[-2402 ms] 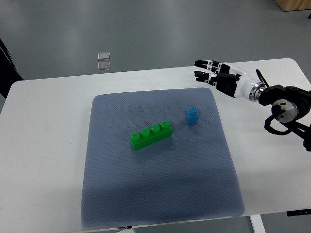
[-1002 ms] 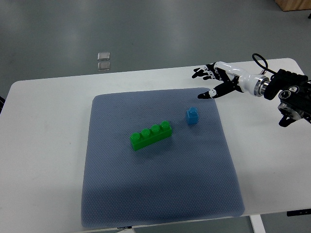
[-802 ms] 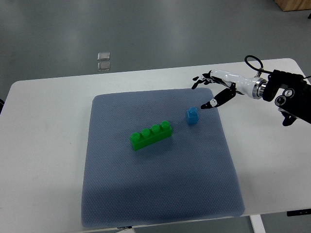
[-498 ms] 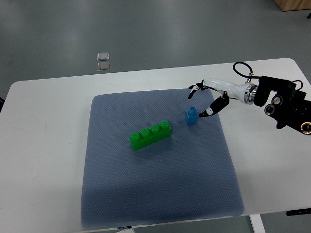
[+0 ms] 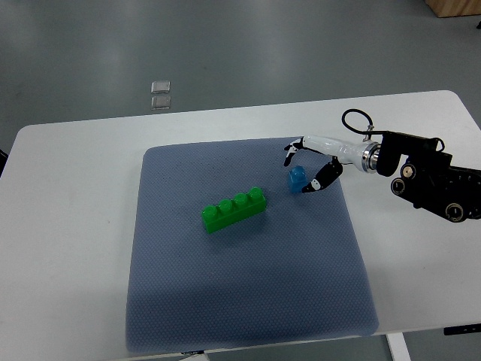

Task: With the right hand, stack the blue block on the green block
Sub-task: 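Move the right hand down to the small blue block, then close the right hand fingers around the blue block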

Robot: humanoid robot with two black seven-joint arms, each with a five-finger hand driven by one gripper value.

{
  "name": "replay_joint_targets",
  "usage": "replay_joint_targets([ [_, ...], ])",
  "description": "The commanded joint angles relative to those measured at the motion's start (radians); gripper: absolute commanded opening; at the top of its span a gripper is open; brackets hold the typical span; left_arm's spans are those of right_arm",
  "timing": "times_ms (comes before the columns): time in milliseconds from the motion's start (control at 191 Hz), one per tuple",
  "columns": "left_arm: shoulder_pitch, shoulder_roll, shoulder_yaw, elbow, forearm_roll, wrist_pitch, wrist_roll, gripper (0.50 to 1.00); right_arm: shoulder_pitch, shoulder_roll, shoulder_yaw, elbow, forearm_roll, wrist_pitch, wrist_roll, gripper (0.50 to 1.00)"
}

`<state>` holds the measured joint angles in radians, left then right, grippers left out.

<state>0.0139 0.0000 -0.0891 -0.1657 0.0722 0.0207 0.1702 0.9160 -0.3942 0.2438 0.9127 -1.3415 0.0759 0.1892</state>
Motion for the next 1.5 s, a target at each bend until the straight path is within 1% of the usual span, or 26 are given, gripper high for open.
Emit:
replay_joint_targets([
  [0, 0.000, 0.000, 0.000, 0.000, 0.000, 0.001, 0.000, 1.000, 0.000, 0.000, -0.004, 0.000, -0.036, -0.015, 0.003, 0.819],
  [47, 0.000, 0.000, 0.000, 0.000, 0.000, 0.001, 0.000, 1.000, 0.003, 0.000, -0.014, 0.000, -0.045, -0.018, 0.003, 0.803],
  [341, 0.000, 0.000, 0.000, 0.000, 0.000, 0.001, 0.000, 1.000, 0.004, -0.002, -0.015, 0.009, -0.070, -0.018, 0.006, 0.795],
  [388, 0.000, 0.000, 0.000, 0.000, 0.000, 0.001, 0.000, 1.000, 0.004, 0.000, -0.015, 0.009, -0.079, -0.016, 0.006, 0.776],
  [441, 0.000, 0.000, 0.000, 0.000, 0.000, 0.001, 0.000, 1.000, 0.004, 0.000, -0.015, 0.009, -0.079, -0.016, 0.006, 0.776],
  [446, 0.000, 0.000, 0.000, 0.000, 0.000, 0.001, 0.000, 1.000, 0.004, 0.000, -0.015, 0.009, -0.093, -0.016, 0.007, 0.762],
  [514, 0.000, 0.000, 0.000, 0.000, 0.000, 0.001, 0.000, 1.000, 0.004, 0.000, -0.021, 0.009, -0.102, -0.016, 0.007, 0.740],
  [561, 0.000, 0.000, 0.000, 0.000, 0.000, 0.001, 0.000, 1.000, 0.004, 0.000, -0.021, 0.009, -0.102, -0.016, 0.007, 0.740],
  [566, 0.000, 0.000, 0.000, 0.000, 0.000, 0.001, 0.000, 1.000, 0.004, 0.000, -0.023, 0.009, -0.103, -0.016, 0.007, 0.725],
  [577, 0.000, 0.000, 0.000, 0.000, 0.000, 0.001, 0.000, 1.000, 0.004, 0.000, -0.023, 0.009, -0.104, -0.016, 0.007, 0.723],
  [792, 0.000, 0.000, 0.000, 0.000, 0.000, 0.001, 0.000, 1.000, 0.004, 0.000, -0.026, 0.009, -0.113, -0.016, 0.007, 0.711],
  [834, 0.000, 0.000, 0.000, 0.000, 0.000, 0.001, 0.000, 1.000, 0.004, 0.000, -0.031, 0.009, -0.120, -0.016, 0.007, 0.691],
  [881, 0.000, 0.000, 0.000, 0.000, 0.000, 0.001, 0.000, 1.000, 0.004, 0.000, -0.032, 0.009, -0.122, -0.016, 0.007, 0.686],
  [965, 0.000, 0.000, 0.000, 0.000, 0.000, 0.001, 0.000, 1.000, 0.004, 0.000, -0.038, 0.009, -0.123, -0.016, 0.007, 0.658],
  [1106, 0.000, 0.000, 0.000, 0.000, 0.000, 0.001, 0.000, 1.000, 0.004, 0.000, -0.038, 0.009, -0.123, -0.016, 0.007, 0.652],
  [1112, 0.000, 0.000, 0.000, 0.000, 0.000, 0.001, 0.000, 1.000, 0.004, -0.002, -0.038, 0.009, -0.126, -0.016, 0.007, 0.640],
  [1164, 0.000, 0.000, 0.000, 0.000, 0.000, 0.001, 0.000, 1.000, 0.004, -0.003, -0.038, 0.009, -0.137, -0.016, 0.007, 0.621],
  [1369, 0.000, 0.000, 0.000, 0.000, 0.000, 0.001, 0.000, 1.000, 0.004, -0.003, -0.038, 0.011, -0.145, -0.018, 0.007, 0.613],
  [1495, 0.000, 0.000, 0.000, 0.000, 0.000, 0.001, 0.000, 1.000, 0.006, -0.006, -0.038, 0.012, -0.145, -0.018, 0.009, 0.580],
])
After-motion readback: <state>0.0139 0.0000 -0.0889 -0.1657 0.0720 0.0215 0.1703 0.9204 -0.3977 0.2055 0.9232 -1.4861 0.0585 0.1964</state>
